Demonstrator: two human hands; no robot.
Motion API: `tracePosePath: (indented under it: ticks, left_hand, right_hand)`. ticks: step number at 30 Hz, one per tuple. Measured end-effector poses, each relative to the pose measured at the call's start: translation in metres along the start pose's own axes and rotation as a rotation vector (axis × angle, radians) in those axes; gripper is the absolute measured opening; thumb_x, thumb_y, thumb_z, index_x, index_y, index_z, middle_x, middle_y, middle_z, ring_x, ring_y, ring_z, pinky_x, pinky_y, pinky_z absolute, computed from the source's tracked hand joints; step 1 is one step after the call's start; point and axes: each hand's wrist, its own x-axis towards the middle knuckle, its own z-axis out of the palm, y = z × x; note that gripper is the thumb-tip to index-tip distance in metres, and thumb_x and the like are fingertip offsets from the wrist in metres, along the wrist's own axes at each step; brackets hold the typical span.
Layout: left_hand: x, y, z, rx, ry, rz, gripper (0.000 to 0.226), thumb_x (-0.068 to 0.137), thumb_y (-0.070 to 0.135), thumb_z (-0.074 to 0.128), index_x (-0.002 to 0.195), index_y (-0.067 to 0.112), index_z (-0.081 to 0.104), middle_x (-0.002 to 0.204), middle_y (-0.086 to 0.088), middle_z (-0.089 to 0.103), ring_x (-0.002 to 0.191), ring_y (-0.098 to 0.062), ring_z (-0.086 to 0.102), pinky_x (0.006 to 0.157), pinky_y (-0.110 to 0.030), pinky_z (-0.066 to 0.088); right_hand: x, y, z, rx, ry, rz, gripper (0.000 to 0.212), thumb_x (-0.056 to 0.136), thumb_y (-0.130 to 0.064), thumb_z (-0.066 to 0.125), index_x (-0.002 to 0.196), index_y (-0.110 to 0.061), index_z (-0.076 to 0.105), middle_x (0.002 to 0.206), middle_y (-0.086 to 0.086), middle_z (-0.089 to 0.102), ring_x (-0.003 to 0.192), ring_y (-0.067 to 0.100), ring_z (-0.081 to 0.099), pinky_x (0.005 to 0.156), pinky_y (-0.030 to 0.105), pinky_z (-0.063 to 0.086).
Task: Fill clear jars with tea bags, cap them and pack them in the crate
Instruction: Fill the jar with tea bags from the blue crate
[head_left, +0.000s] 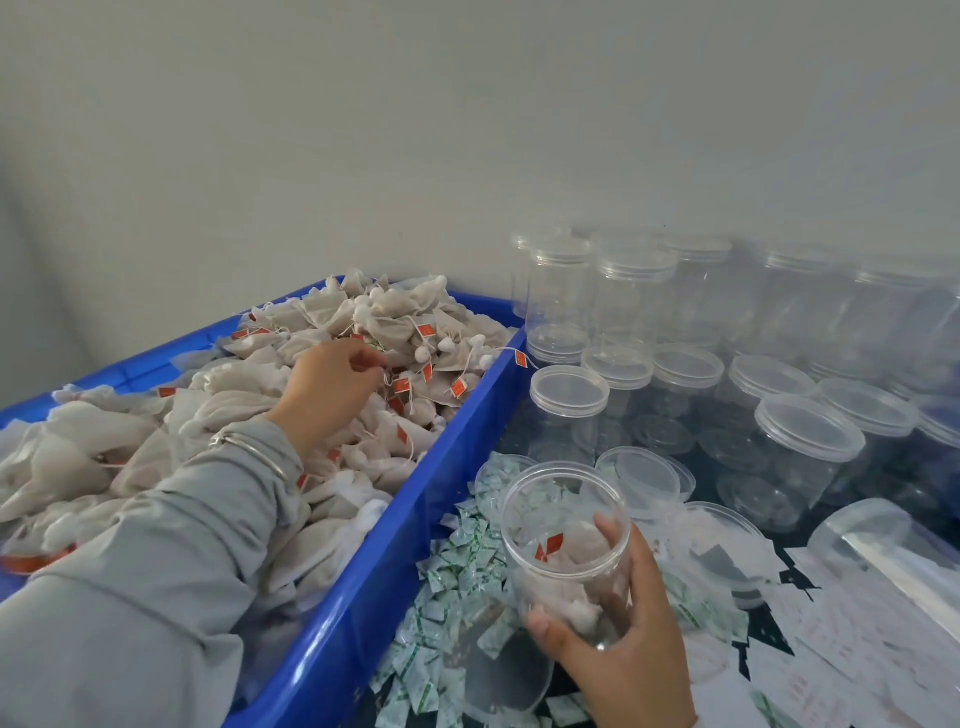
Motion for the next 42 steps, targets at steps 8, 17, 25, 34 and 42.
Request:
tracePosePath:
  ticks: [8, 17, 25, 34, 42]
  left_hand:
    - [-0.014, 0.005, 0.025, 0.412, -0.623, 0.059, 0.047, 0.089, 0.025, 0.053, 0.136, 0.021, 0.048, 0.133, -0.002, 0.053, 0.107, -0.016, 0.053, 0.084, -0.024, 0.038]
    - [-0.011, 0.001, 0.022, 0.423, -0.441, 0.099, 0.035, 0.087, 0.015, 0.058, 0.122, 0.019, 0.061, 0.127, -0.003, 0.057, 0.109, -0.017, 0.054, 0.08, -0.019, 0.037]
    - [-0.019, 0.027, 0.018, 0.109, -0.092, 0.118, 0.019, 0.094, 0.017, 0.051, 0.105, 0.022, 0.065, 0.076, 0.012, 0.059, 0.054, -0.006, 0.055, 0.038, -0.009, 0.036]
    - [-0.067, 0.081, 0.018, -0.614, -0.433, 0.169, 0.028, 0.093, 0.009, 0.057, 0.077, 0.029, 0.068, 0.051, 0.012, 0.058, 0.038, -0.003, 0.046, 0.037, -0.011, 0.035]
    - [-0.09, 0.089, 0.027, -0.441, -0.658, 0.34, 0.012, 0.08, 0.02, 0.073, 0.076, 0.031, 0.07, 0.059, 0.007, 0.061, 0.044, -0.002, 0.047, 0.046, -0.014, 0.043]
  right_hand:
    - [-0.001, 0.004, -0.002, -0.019, 0.005, -0.023, 0.1, 0.05, -0.008, 0.092, 0.126, -0.052, 0.045, 0.125, -0.027, 0.055, 0.11, 0.005, 0.06, 0.089, 0.031, 0.054]
    - [-0.001, 0.003, -0.002, -0.028, -0.002, -0.018, 0.103, 0.05, -0.005, 0.091, 0.133, -0.043, 0.043, 0.125, -0.026, 0.055, 0.108, -0.002, 0.058, 0.083, 0.016, 0.053]
    - [-0.002, 0.001, -0.002, -0.005, -0.016, -0.007, 0.102, 0.052, -0.007, 0.09, 0.136, -0.038, 0.041, 0.127, -0.022, 0.056, 0.114, 0.002, 0.057, 0.09, 0.025, 0.053]
    - [-0.003, -0.001, -0.001, -0.006, -0.011, 0.029, 0.1, 0.058, -0.008, 0.088, 0.141, -0.03, 0.037, 0.132, -0.011, 0.051, 0.112, 0.003, 0.056, 0.09, 0.027, 0.053]
    - [-0.001, -0.002, 0.0, 0.007, -0.014, 0.016, 0.098, 0.059, 0.001, 0.086, 0.141, -0.019, 0.036, 0.134, -0.004, 0.05, 0.111, -0.002, 0.056, 0.082, 0.014, 0.05]
